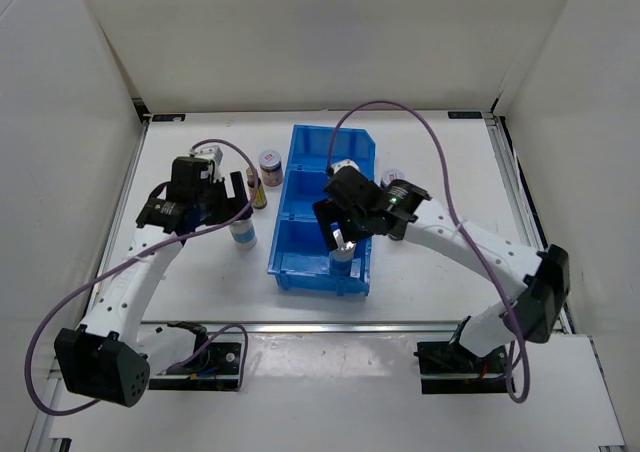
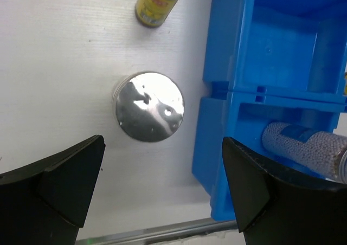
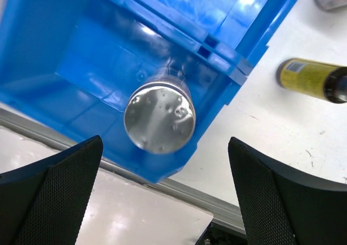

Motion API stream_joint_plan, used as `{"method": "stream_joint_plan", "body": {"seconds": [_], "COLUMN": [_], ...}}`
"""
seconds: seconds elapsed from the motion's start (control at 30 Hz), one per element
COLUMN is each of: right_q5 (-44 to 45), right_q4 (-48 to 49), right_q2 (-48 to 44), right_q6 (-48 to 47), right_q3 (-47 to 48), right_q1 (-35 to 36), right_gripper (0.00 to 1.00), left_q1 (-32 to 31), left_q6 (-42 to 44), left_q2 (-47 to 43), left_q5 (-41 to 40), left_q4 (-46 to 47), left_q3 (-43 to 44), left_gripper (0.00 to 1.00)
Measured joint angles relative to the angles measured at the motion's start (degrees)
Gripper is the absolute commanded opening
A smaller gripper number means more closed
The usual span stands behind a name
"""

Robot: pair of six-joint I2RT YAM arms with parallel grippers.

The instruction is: Organize the condiment bottles

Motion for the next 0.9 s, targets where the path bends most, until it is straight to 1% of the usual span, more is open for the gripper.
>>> {"method": "stream_joint_plan", "body": {"seconds": [0.1,0.17,0.37,0.4,0.5,0.53,0.6,0.63,0.7,0.73,0.77,0.8,0.83,0.9], "right_q5": [0.7,1.2,1.6,1.7,2.1,2.5,3.1,3.4,4.2,4.6,4.9,5.4,5.8,6.5], "right_q4": [0.1,0.2,-0.1,-0.1,-0.3,-0.5,-0.8,-1.0,-1.4,-1.4,-1.5,-1.5,-1.7,-1.7], "right_q2": [-3.4,-5.0,-8.0,-8.8,-11.5,-13.1,-14.7,-15.6,-16.9,-17.3,-17.7,-18.1,-18.3,-18.6], "right_q6": [0.0,-0.1,-0.3,-0.3,-0.4,-0.4,-0.4,-0.4,-0.4,-0.4,-0.4,-0.5,-0.6,-0.8], "right_q3": [-0.1,-0.6,-3.8,-4.3,-5.6,-6.3,-6.9,-7.1,-7.3,-7.4,-7.4,-7.6,-7.6,-8.0], "right_q1": [0.0,0.0,0.0,0.0,0.0,0.0,0.0,0.0,0.0,0.0,0.0,0.0,0.0,0.0], "right_gripper": [0.99,0.99,0.99,0.99,0.99,0.99,0.99,0.99,0.99,0.99,0.99,0.99,0.99,0.99], "left_q1": [-0.2,-0.2,-0.2,-0.2,-0.2,-0.2,-0.2,-0.4,-0.7,-1.0,-1.4,-1.9,-2.5,-3.8], "left_q6": [0.0,0.0,0.6,0.7,1.1,1.2,1.6,1.8,1.8,1.9,1.9,1.9,1.9,1.8], "left_q2": [-0.8,0.3,8.5,9.8,12.3,12.7,13.2,13.2,13.0,12.8,12.5,12.1,11.7,11.0], "left_q5": [-0.4,-0.5,-0.7,-0.7,-0.8,-0.8,-0.9,-1.2,-1.4,-1.7,-1.8,-2.0,-2.3,-2.8], "left_q4": [-0.9,-1.0,-1.2,-1.3,-1.9,-1.9,-1.9,-2.0,-2.4,-2.8,-3.4,-4.2,-5.2,-7.3], "left_q3": [-1.0,-1.2,-0.8,-0.6,0.1,0.5,1.3,1.4,1.5,1.5,1.7,2.1,2.9,5.3], "left_gripper": [1.0,1.0,1.0,0.98,0.84,0.7,0.61,0.44,0.38,0.38,0.3,0.26,0.25,0.25]}}
